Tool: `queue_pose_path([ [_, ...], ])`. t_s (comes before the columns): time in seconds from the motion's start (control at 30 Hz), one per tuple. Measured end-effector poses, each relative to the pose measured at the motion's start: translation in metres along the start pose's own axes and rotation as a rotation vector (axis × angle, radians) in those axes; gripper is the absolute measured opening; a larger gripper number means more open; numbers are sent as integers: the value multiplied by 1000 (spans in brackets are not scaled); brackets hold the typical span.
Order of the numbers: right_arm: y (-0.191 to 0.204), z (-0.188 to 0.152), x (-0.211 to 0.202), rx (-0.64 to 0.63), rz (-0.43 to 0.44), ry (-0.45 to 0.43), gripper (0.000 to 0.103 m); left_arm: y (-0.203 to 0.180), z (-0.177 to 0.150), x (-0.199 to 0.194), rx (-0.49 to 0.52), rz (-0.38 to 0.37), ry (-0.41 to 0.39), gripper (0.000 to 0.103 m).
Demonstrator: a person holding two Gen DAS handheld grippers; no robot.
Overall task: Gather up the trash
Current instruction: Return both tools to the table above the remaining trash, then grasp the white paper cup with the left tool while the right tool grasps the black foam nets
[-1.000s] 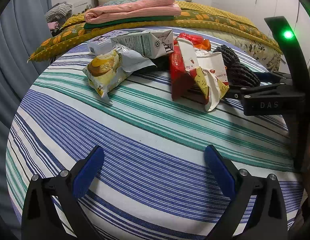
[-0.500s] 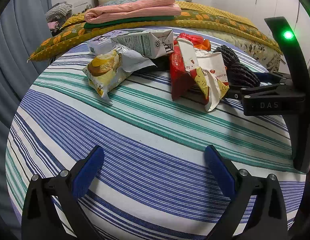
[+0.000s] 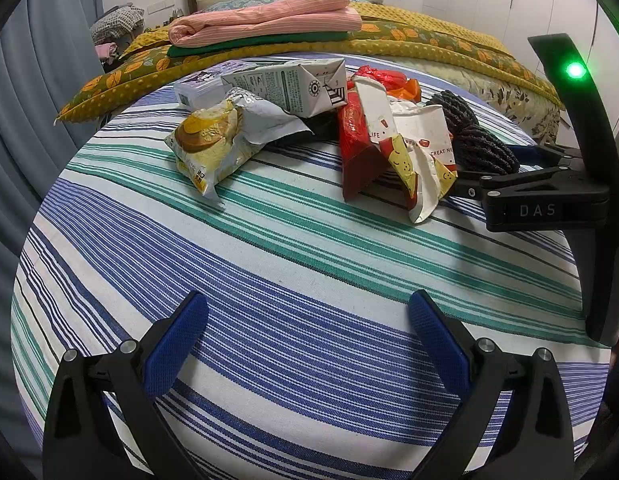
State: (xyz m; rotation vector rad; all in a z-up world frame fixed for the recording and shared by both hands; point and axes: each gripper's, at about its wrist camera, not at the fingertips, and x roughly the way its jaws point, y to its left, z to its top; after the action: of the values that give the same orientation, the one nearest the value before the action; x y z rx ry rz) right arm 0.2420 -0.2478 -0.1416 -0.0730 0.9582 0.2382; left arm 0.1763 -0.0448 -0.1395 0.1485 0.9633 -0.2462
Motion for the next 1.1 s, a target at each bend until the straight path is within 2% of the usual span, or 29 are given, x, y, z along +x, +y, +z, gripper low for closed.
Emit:
queue_pose_path([
  [0.43,0,0,0,0,0,-1,99,-4,-5,-5,-9,26,-1,99],
  [0.7,1,1,1,14,-9,1,99,-4,-11,-10,-5,13,3,99],
  [0.8,-3,-10,-9,17,-15,-4,98,0,-11,-12,-18,-15,-5,99],
  [0.93,-17,-45,-40,49,-57,-33,98,9,-2,-22,-90,-125,-83,99],
  [1.1,-31,-72,-60,157,4,-68,98,-12,39,-21,-85,-158,-165,98],
])
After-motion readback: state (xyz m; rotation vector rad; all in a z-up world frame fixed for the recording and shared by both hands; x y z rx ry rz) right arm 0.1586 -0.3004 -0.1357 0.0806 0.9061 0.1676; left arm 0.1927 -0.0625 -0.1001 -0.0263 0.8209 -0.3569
